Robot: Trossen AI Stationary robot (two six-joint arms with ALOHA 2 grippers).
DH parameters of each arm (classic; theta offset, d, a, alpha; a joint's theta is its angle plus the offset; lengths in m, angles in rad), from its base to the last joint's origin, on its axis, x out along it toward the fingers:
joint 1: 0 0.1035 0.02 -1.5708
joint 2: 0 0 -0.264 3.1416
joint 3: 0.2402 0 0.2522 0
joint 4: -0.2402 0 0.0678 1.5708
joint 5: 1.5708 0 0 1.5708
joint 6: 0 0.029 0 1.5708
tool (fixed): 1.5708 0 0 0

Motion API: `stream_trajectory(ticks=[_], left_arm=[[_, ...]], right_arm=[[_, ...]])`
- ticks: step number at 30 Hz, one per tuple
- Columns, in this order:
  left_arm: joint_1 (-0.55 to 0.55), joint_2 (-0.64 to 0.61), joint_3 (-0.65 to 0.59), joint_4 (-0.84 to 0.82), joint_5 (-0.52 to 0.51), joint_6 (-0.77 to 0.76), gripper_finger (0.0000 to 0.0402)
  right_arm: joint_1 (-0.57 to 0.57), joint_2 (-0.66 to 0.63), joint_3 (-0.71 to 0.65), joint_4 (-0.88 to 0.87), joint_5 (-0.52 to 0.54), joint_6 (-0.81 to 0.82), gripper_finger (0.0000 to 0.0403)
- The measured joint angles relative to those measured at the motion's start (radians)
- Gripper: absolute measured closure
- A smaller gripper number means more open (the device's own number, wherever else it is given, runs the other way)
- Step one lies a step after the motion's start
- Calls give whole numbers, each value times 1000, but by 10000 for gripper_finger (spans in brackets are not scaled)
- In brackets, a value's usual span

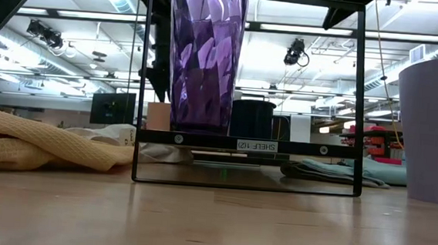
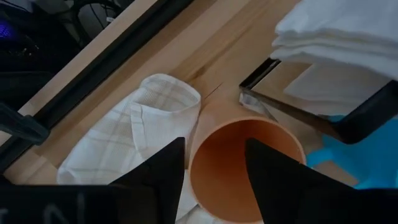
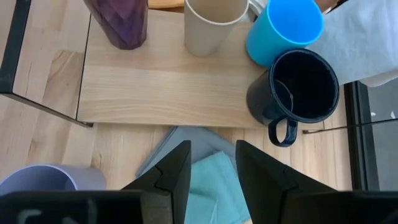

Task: Stack small to large cups/mugs on shelf
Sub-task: Put the orange cup on the shelf

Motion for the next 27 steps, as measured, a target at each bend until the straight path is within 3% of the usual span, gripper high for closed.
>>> stream_trajectory(ticks=[27], left_arm=[[11,84,-1,-71,16,42,229]], right_arm=[[0,0,0,2,0,-16,270]])
